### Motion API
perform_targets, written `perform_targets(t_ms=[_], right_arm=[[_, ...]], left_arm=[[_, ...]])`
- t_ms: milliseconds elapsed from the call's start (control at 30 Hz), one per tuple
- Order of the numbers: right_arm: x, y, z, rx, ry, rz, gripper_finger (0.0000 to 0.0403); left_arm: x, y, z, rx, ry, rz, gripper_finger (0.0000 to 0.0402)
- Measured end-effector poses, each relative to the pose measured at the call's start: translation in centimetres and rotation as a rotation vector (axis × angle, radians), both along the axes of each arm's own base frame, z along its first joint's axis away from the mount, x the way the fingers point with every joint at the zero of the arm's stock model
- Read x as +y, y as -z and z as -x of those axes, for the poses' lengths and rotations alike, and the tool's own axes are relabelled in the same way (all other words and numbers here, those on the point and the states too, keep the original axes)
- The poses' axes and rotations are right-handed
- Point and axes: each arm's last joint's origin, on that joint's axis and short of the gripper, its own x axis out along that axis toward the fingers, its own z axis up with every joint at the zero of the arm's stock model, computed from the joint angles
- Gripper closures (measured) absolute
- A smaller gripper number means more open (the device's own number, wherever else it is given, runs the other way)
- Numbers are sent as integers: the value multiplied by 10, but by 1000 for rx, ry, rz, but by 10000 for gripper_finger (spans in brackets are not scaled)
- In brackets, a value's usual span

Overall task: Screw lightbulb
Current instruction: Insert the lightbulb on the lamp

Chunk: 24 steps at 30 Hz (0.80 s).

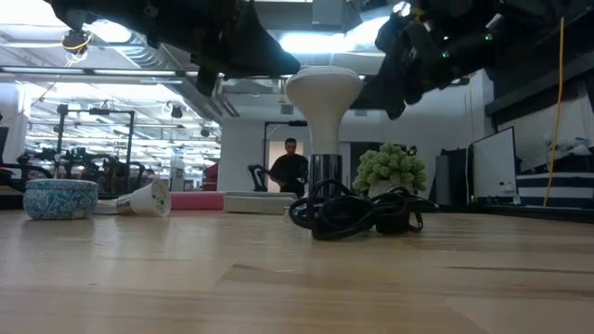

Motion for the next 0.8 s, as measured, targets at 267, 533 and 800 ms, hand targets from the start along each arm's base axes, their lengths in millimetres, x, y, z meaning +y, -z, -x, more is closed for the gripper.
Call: perform_targets(t_ms=[267, 533, 800], right_arm=[[0, -1, 0, -9, -2, -3, 398], [0, 0, 0, 1, 20, -85, 398], [0, 1, 1, 15, 54, -183, 398]], left_arm=[[9, 1, -2, 14, -27, -4, 400], [13, 2, -3, 31, -63, -34, 400], [15, 2, -2, 35, -118, -62, 400]])
